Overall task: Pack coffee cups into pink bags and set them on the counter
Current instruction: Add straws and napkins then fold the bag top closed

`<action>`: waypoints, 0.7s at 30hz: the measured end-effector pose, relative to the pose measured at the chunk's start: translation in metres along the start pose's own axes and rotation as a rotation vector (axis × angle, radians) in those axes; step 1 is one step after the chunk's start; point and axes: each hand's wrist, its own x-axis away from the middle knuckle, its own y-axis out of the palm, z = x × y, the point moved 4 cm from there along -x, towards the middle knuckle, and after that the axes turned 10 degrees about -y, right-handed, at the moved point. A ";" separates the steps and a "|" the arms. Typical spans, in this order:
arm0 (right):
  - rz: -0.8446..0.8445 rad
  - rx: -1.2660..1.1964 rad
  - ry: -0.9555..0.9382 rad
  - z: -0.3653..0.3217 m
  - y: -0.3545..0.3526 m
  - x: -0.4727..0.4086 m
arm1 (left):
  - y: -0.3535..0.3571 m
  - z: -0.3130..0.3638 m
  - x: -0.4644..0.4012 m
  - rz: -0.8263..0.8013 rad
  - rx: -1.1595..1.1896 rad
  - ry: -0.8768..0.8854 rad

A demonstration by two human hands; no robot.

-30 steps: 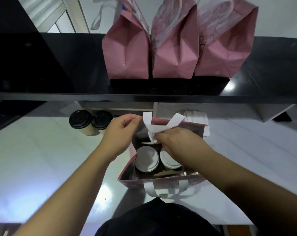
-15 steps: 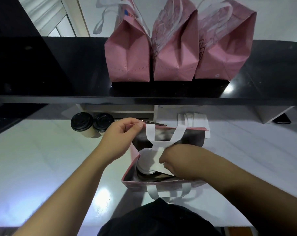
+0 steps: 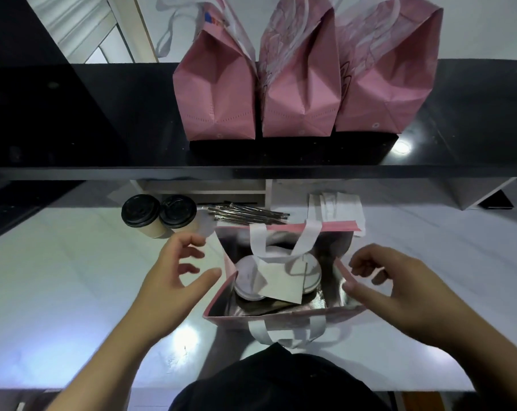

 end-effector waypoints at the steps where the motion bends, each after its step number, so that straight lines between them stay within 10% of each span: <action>1: -0.019 -0.036 0.017 0.007 0.005 0.005 | -0.001 -0.006 0.005 -0.005 0.013 -0.017; 7: -0.143 -0.220 0.021 0.023 0.027 0.010 | 0.015 -0.008 0.026 -0.378 -0.064 0.006; 21: 0.004 -0.591 0.137 0.036 0.060 -0.006 | 0.037 -0.008 0.015 -0.359 0.065 -0.031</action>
